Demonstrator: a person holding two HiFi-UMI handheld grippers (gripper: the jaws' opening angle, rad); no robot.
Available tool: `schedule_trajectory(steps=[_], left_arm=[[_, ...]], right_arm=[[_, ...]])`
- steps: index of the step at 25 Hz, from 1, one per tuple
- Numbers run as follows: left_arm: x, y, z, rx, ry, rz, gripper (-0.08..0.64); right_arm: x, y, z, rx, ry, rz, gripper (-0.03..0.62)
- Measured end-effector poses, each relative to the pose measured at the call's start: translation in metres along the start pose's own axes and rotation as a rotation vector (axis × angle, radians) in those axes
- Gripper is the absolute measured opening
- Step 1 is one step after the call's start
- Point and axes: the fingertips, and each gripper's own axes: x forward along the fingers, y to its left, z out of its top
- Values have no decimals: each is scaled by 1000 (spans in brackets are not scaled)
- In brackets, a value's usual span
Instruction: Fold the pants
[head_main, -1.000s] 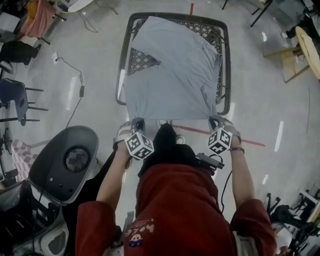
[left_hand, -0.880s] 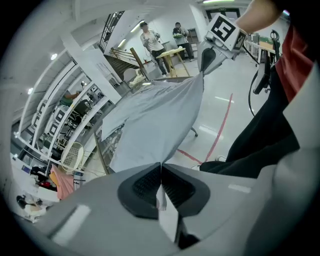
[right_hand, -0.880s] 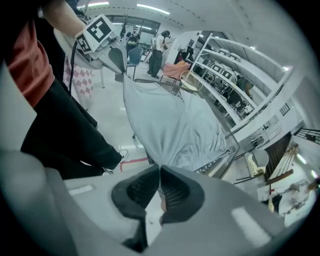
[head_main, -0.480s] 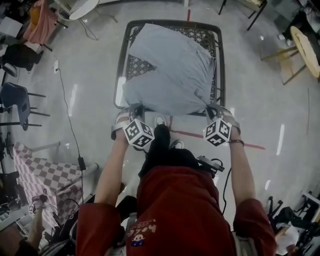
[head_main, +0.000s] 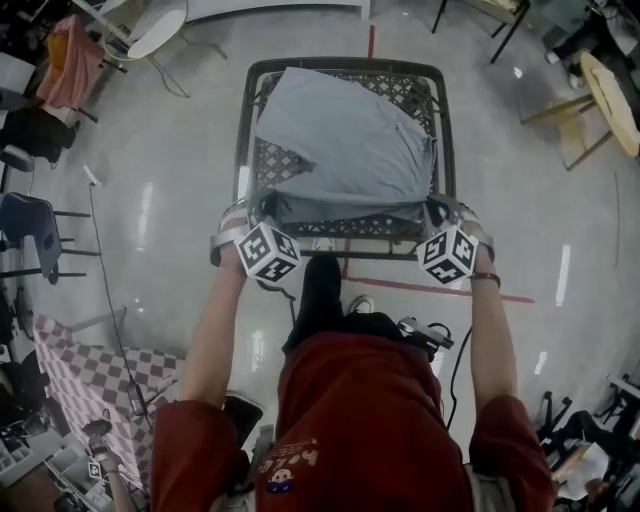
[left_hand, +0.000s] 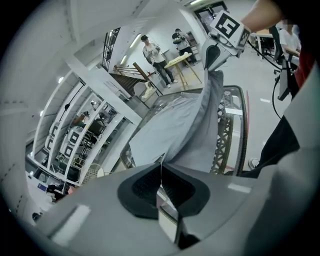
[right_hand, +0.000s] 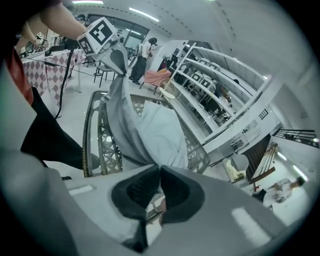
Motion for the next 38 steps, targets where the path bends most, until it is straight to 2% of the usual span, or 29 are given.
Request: schedule_trajectory(steps=[8, 15, 28, 32, 38], left_arm=[[61, 84, 3, 90, -45, -39, 14], [122, 130, 36, 198, -74, -104, 14], [235, 168, 86, 369, -110, -247, 14], [268, 168, 96, 405, -98, -295, 14], [301, 168, 104, 425, -98, -322, 14]], right_arm=[[48, -54, 43, 35, 50, -33, 9], [86, -97, 47, 77, 117, -25, 9], [149, -142, 24, 165, 232, -5, 9], [171, -149, 13, 180, 265, 14, 11], [192, -153, 3, 220, 298, 25, 9]])
